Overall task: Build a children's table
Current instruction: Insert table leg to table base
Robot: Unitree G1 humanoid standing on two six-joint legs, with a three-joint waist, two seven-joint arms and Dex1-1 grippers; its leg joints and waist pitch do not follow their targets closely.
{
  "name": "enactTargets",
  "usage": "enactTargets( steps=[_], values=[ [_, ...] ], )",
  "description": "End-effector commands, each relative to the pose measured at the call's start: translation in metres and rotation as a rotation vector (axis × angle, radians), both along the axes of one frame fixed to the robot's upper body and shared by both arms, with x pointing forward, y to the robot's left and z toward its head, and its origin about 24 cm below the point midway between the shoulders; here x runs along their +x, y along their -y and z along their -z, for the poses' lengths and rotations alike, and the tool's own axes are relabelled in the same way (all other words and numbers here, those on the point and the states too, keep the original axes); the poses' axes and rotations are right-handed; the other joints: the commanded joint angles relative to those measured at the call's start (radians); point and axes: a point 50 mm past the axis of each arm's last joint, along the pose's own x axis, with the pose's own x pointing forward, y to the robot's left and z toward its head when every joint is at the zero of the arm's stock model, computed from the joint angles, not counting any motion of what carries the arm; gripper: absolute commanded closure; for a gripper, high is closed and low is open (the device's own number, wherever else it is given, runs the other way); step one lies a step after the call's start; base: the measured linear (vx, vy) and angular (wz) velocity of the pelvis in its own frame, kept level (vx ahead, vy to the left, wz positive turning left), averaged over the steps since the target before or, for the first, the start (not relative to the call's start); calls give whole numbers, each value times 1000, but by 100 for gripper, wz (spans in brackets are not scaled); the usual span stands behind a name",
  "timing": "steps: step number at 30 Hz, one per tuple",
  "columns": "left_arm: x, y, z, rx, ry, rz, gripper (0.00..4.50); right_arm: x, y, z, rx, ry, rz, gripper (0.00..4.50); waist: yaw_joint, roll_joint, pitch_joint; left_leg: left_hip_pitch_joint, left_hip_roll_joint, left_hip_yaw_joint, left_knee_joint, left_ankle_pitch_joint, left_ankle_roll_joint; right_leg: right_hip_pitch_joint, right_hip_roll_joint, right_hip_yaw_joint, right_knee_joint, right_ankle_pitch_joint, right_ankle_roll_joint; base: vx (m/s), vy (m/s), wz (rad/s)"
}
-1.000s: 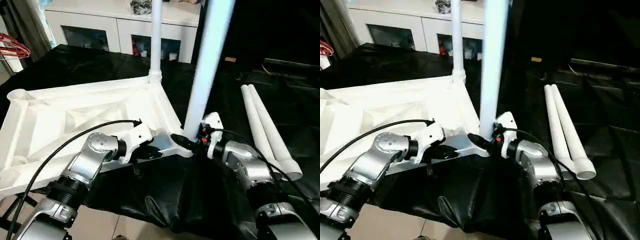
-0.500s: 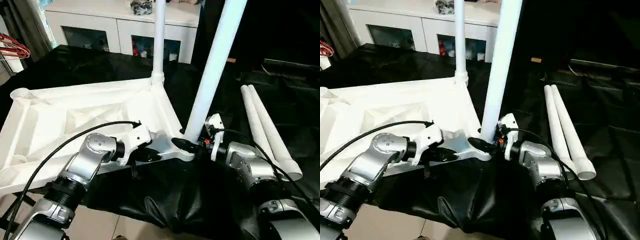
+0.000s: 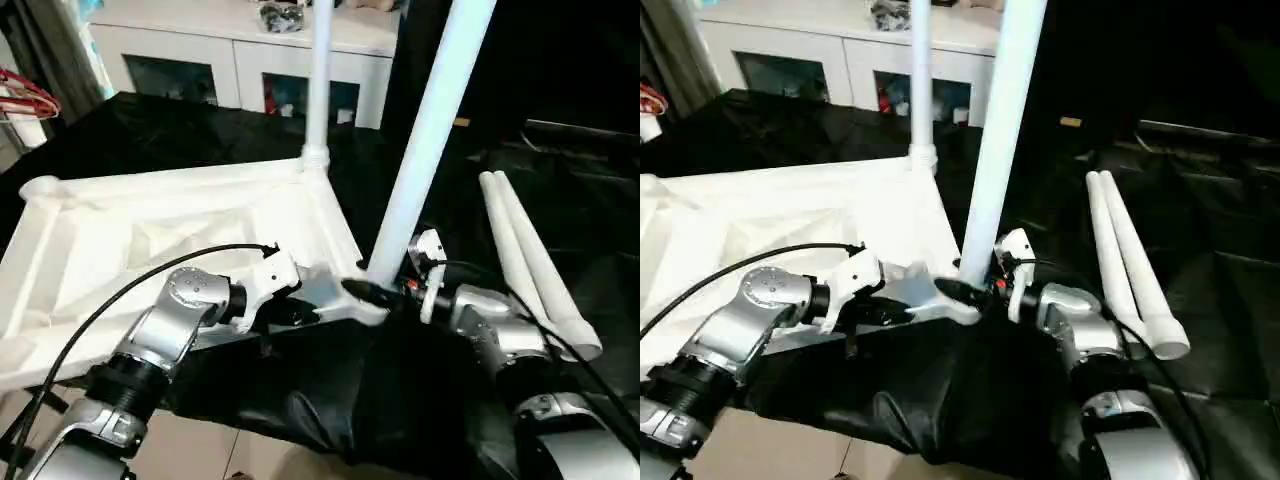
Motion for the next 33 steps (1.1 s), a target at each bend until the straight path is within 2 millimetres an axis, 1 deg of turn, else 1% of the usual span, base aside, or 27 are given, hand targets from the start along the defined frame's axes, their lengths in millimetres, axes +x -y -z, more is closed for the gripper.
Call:
enactTargets(
  steps=[1, 2, 3, 4, 5, 6, 7, 8, 9, 10, 11, 12, 13, 14, 15, 17, 18, 20, 23, 24, 26, 29, 31, 33],
  values=[
    [12, 9, -25, -100, 93, -39, 450, -10, 19, 35, -73, -169, 205, 175, -3, 9, -59, 23, 60, -32, -75, -315, -13, 33, -99, 54, -95, -391, -200, 0, 0, 0],
    [17, 16, -28, -124, 107, -85, 450, -6, 16, 36, -63, -181, 304, 175, -5, 9, -58, 23, 60, -31, -75, -321, -14, 32, -99, 54, -97, -404, -195, 0, 0, 0],
    [17, 16, -28, -124, 107, -85, 450, -6, 16, 36, -63, -181, 304, 175, -7, 11, -57, 25, 60, -32, -74, -332, -20, 28, -99, 53, -100, -428, -190, 0, 0, 0],
    [18, 19, -29, -126, 117, -100, 450, -5, 14, 37, -57, -190, 341, 175, -8, 11, -58, 23, 60, -33, -75, -339, -18, 30, -100, 53, -103, -440, -181, 0, 0, 0],
    [22, 26, -30, -131, 135, -141, 450, -2, 11, 38, -59, -202, 409, 175, -8, 11, -58, 23, 60, -34, -75, -339, -18, 29, -100, 53, -103, -439, -178, 0, 0, 0],
    [25, 32, -32, -135, 150, -178, 450, 0, 8, 39, -57, -215, 458, 175, -8, 14, -57, 26, 59, -34, -75, -349, -20, 25, -97, 52, -104, -446, -173, 0, 0, 0],
    [25, 33, -32, -136, 152, -184, 450, 0, 7, 39, -57, -217, 466, 175, -10, 12, -58, 25, 58, -35, -75, -352, -21, 25, -98, 52, -105, -448, -171, 0, 0, 0],
    [27, 38, -33, -138, 163, -215, 450, 2, 4, 40, -58, -228, 511, 175, -10, 10, -59, 23, 58, -33, -74, -345, -18, 27, -98, 52, -106, -443, -170, 0, 0, 0],
    [30, 49, -33, -140, 182, -273, 450, 5, -2, 40, -40, -256, 602, 175, -9, 11, -59, 21, 60, -34, -75, -339, -18, 26, -100, 53, -104, -437, -170, 0, 0, 0],
    [31, 52, -33, -140, 187, -291, 450, 6, -3, 40, -35, -264, 627, 175, -9, 11, -59, 23, 60, -34, -75, -339, -20, 24, -99, 52, -105, -435, -169, 0, 0, 0],
    [31, 56, -32, -145, 187, -306, 450, 7, -5, 40, -33, -273, 652, 175, -7, 9, -61, 26, 59, -32, -74, -336, -18, 23, -97, 52, -105, -425, -170, 0, 0, 0],
    [31, 59, -32, -148, 186, -308, 450, 8, -8, 39, -32, -273, 658, 175, -6, 9, -60, 23, 57, -30, -73, -332, -12, 23, -97, 53, -106, -412, -171, 0, 0, 0],
    [30, 62, -31, -146, 192, -306, 450, 8, -10, 39, -33, -272, 661, 175, -4, 7, -62, 18, 58, -31, -75, -320, -7, 28, -97, 53, -103, -392, -170, 0, 0, 0],
    [30, 62, -31, -146, 192, -306, 450, 8, -10, 39, -33, -272, 661, 175, -5, 8, -63, 16, 58, -31, -75, -314, -4, 29, -97, 53, -101, -379, -172, 0, 0, 0],
    [29, 64, -29, -139, 198, -296, 450, 9, -13, 38, -38, -269, 659, 175, -4, 4, -63, 15, 59, -29, -76, -306, 3, 29, -96, 53, -100, -359, -172, 0, 0, 0],
    [28, 65, -28, -136, 198, -290, 450, 9, -15, 38, -49, -266, 661, 175, -4, 6, -64, 11, 58, -29, -76, -287, 10, 32, -97, 54, -95, -331, -181, 0, 0, 0],
    [26, 65, -27, -134, 198, -274, 450, 10, -16, 38, -64, -258, 665, 175, -5, 2, -64, 10, 58, -29, -75, -281, 12, 33, -97, 53, -94, -326, -183, 0, 0, 0],
    [25, 65, -27, -132, 199, -269, 450, 10, -16, 37, -65, -255, 671, 175, -5, 5, -62, 11, 58, -29, -76, -286, 12, 32, -98, 53, -96, -339, -181, 0, 0, 0],
    [24, 64, -26, -129, 199, -261, 450, 11, -17, 35, -42, -246, 684, 175, -7, 5, -61, 12, 59, -30, -77, -303, 9, 30, -98, 53, -98, -361, -175, 0, 0, 0],
    [23, 63, -25, -127, 200, -262, 450, 12, -17, 33, -18, -238, 687, 140, -8, 4, -60, 14, 59, -29, -77, -314, 7, 28, -97, 54, -100, -372, -173, 0, 0, 0],
    [22, 62, -24, -127, 199, -255, 450, 14, -16, 30, 23, -232, 682, 105, -8, 6, -60, 13, 59, -30, -78, -321, 6, 28, -98, 54, -101, -383, -169, 0, 0, 0],
    [21, 59, -23, -128, 196, -240, 450, 17, -12, 25, 62, -207, 681, 96, -7, 6, -62, 10, 59, -29, -78, -301, 14, 31, -98, 56, -98, -348, -173, 0, 0, 0],
    [20, 57, -23, -129, 195, -234, 450, 19, -9, 20, 77, -179, 669, 70, -6, 6, -63, 8, 59, -27, -77, -285, 20, 32, -97, 55, -95, -318, -186, 0, 0, 0],
    [18, 52, -23, -127, 190, -212, 450, 22, -5, 12, 72, -101, 603, 58, -7, 6, -63, 7, 60, -27, -76, -276, 26, 34, -99, 55, -94, -315, -191, 0, 0, 0]
  ],
)
